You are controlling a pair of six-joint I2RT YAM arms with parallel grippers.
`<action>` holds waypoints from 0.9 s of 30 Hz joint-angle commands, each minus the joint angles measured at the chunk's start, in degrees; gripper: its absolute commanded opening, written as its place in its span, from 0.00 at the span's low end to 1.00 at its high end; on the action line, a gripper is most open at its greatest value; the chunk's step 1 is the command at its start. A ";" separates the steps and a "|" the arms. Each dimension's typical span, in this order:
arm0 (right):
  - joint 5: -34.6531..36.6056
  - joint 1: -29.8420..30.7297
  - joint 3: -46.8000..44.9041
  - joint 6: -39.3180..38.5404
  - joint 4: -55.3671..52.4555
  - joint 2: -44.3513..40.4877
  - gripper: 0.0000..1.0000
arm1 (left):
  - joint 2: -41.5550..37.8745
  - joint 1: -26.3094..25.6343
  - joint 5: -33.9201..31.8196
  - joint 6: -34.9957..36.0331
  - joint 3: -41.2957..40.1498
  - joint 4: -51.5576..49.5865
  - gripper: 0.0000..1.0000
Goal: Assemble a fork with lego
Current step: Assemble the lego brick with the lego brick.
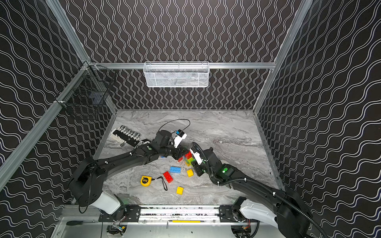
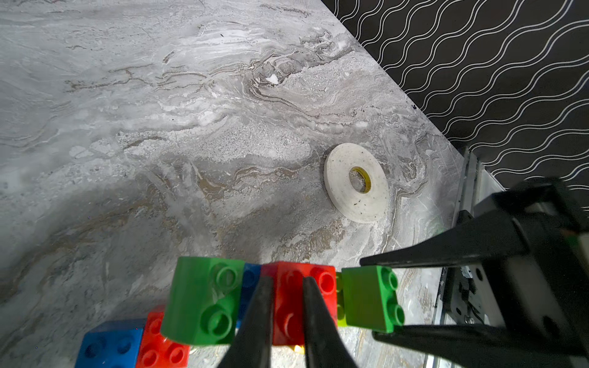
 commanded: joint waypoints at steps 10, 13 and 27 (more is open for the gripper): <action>-0.39 0.03 3.73 0.51 -3.34 3.12 0.00 | 1.10 -0.21 -1.99 1.56 -0.35 -9.59 0.18; -0.92 0.03 4.06 0.52 -4.25 3.49 0.00 | 1.04 -0.22 -2.07 1.56 -0.26 -9.68 0.18; -0.24 0.03 5.83 2.06 -7.27 5.11 0.00 | 0.97 -0.23 -2.34 1.65 -0.10 -10.12 0.18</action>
